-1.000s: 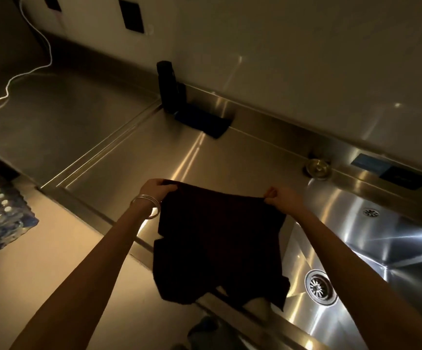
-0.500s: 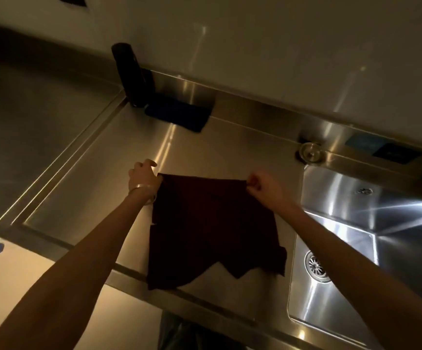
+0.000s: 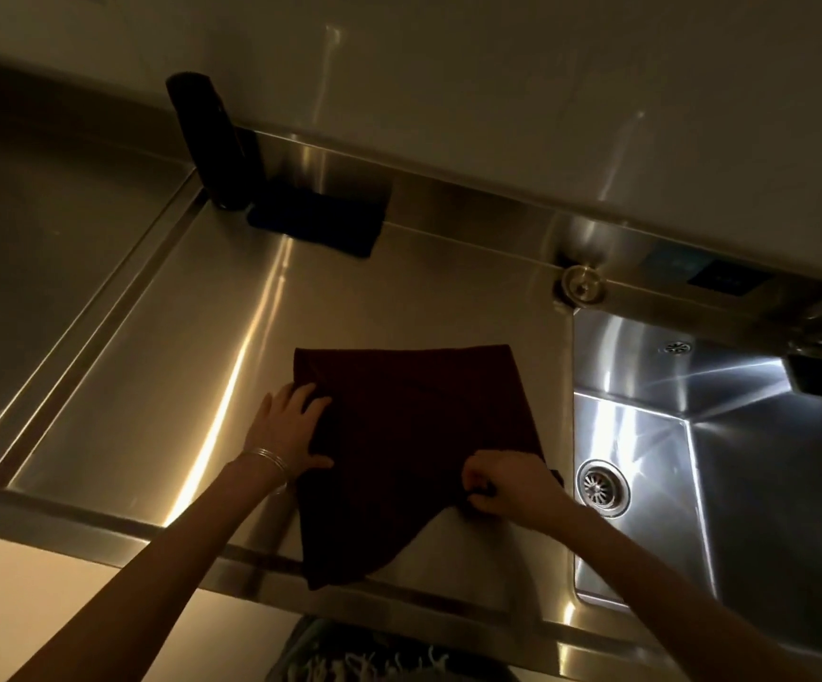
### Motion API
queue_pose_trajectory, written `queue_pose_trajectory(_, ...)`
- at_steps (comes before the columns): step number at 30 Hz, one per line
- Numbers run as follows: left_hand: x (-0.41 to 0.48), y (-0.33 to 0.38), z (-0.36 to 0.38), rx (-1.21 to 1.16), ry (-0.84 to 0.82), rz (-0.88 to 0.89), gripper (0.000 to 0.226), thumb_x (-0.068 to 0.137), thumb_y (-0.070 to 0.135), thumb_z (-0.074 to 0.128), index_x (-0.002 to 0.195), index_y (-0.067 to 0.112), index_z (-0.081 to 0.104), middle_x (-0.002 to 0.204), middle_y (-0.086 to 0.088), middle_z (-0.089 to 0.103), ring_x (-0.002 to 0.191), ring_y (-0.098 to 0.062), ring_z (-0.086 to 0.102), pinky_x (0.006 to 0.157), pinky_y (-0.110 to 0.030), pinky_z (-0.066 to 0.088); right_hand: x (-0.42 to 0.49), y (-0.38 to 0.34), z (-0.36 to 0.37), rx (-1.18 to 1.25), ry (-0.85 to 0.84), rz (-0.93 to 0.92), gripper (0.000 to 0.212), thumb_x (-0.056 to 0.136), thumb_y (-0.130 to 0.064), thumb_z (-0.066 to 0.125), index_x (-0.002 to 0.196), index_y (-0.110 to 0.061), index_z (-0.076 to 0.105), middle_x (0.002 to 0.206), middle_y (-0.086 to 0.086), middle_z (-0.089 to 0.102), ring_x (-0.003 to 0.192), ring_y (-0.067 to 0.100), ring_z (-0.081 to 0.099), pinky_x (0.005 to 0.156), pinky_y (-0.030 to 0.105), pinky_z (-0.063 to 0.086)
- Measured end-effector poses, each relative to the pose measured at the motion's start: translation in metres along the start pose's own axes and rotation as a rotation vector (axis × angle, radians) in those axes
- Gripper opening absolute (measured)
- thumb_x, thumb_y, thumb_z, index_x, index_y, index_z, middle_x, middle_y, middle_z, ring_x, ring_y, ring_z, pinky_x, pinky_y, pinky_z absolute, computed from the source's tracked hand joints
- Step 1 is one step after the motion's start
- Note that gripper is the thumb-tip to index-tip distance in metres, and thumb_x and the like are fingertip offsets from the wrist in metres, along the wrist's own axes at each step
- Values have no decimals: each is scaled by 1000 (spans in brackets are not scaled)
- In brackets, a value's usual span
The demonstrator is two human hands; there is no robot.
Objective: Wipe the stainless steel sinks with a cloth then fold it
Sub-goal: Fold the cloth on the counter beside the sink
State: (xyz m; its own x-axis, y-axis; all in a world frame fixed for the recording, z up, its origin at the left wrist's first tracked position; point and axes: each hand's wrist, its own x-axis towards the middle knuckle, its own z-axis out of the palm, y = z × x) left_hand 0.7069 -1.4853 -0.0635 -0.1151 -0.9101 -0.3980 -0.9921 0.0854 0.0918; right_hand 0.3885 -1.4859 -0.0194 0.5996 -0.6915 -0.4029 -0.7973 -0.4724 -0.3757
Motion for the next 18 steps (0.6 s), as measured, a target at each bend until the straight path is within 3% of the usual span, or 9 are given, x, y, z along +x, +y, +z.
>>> queue_pose_trajectory(2, -1, 1, 0, 15, -13, -19, 98, 72, 60, 65, 148, 25, 15, 154, -4, 9, 142, -31, 4, 115, -48, 7, 8, 13, -27, 304, -36, 77, 14, 80, -15, 72, 85, -23, 62, 79, -15, 60, 71, -7, 58, 66, 9, 38)
queue_pose_trajectory(4, -1, 2, -2, 42, -13, -32, 98, 72, 61, 65, 147, 25, 13, 154, -4, 8, 143, -34, -2, 115, -48, 2, 26, 35, -55, 527, 118, 228, 19, 78, -8, 74, 78, -23, 62, 75, -9, 62, 66, -9, 58, 70, 17, 42)
queue_pose_trajectory(6, -1, 3, -5, 50, -12, -47, 99, 71, 61, 65, 147, 25, 13, 153, -5, 8, 143, -34, -5, 115, -49, 0, 47, 59, -73, 583, 384, 493, 11, 81, -6, 69, 88, -14, 66, 88, 7, 67, 84, 7, 63, 74, 25, 43)
queue_pose_trajectory(8, -1, 5, -6, 25, -21, -56, 99, 70, 59, 67, 146, 25, 14, 153, -6, 9, 143, -34, -5, 115, -50, 0, 58, 76, -77, 520, 536, 675, 25, 85, -8, 63, 109, -1, 62, 110, 18, 64, 104, 29, 60, 83, 28, 42)
queue_pose_trajectory(12, 0, 7, -6, 16, -34, -72, 99, 70, 58, 68, 146, 26, 13, 154, -5, 7, 143, -33, -5, 114, -51, 0, 57, 76, -63, 445, 560, 609, 28, 84, -6, 62, 111, 0, 62, 113, 18, 62, 103, 31, 60, 81, 25, 39)
queue_pose_trajectory(16, 0, 10, -9, 43, -50, -80, 96, 73, 54, 68, 146, 23, 14, 154, -10, 5, 143, -34, -6, 114, -51, 0, 50, 77, -44, 299, 538, 500, 18, 82, -8, 65, 99, -10, 68, 106, 13, 63, 97, 31, 62, 84, 39, 50)
queue_pose_trajectory(18, 2, 14, -13, 33, -31, -62, 89, 77, 50, 66, 145, 20, 18, 155, -13, 3, 143, -32, -6, 116, -48, 3, 52, 77, -42, 161, 486, 452, 25, 80, -16, 70, 105, -14, 67, 107, 8, 61, 101, 27, 58, 84, 38, 49)
